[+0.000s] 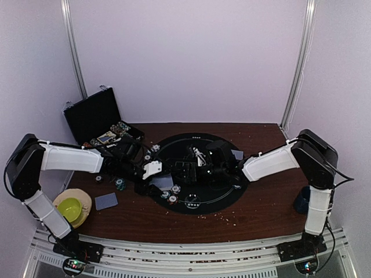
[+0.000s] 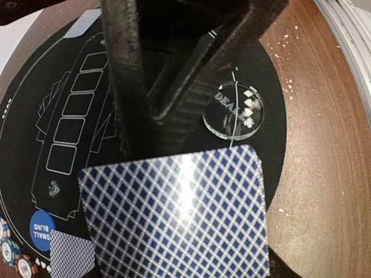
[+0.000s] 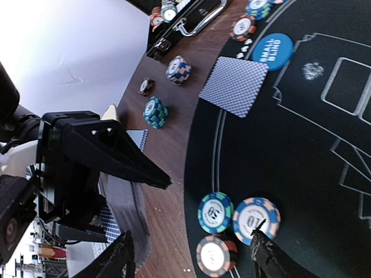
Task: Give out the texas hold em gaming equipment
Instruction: Pick up the poker card from the face-down deck piles.
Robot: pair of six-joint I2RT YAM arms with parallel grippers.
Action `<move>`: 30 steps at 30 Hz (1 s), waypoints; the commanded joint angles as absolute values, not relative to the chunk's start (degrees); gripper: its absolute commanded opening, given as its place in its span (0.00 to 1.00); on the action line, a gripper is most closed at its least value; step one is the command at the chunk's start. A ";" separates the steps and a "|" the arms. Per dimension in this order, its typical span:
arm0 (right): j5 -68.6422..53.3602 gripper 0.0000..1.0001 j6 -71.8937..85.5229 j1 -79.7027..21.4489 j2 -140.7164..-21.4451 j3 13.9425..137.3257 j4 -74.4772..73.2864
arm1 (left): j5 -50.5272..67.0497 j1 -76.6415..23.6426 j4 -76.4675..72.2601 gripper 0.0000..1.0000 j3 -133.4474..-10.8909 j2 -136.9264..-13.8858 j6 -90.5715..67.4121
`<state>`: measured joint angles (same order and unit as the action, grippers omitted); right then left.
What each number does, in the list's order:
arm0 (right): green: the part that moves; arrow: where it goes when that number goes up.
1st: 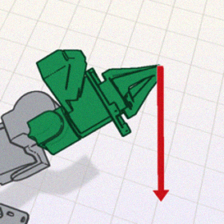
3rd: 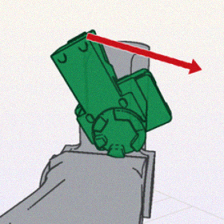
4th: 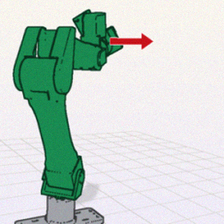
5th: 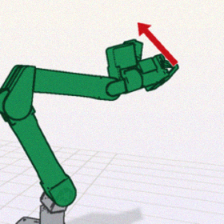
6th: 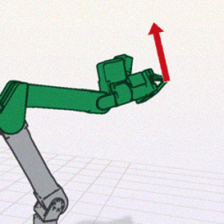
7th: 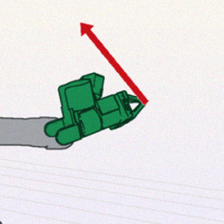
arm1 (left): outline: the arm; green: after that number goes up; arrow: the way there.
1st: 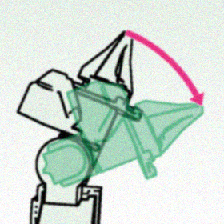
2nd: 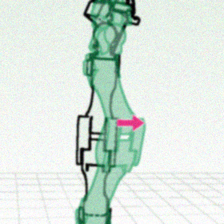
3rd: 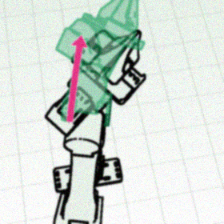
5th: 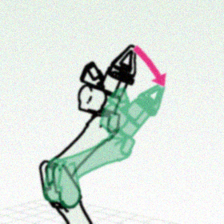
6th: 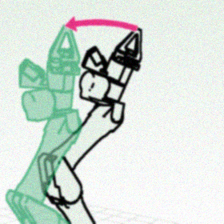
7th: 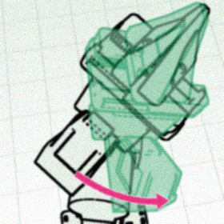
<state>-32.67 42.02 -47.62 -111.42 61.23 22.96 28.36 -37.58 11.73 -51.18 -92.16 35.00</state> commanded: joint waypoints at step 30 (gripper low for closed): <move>-33.30 0.52 41.38 -52.42 -115.57 69.78 18.62 | 30.19 -37.59 11.70 0.52 -50.84 -90.79 36.25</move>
<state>-35.40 43.24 -51.99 -113.93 68.34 22.09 29.34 -37.23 13.41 -50.89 -91.61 35.70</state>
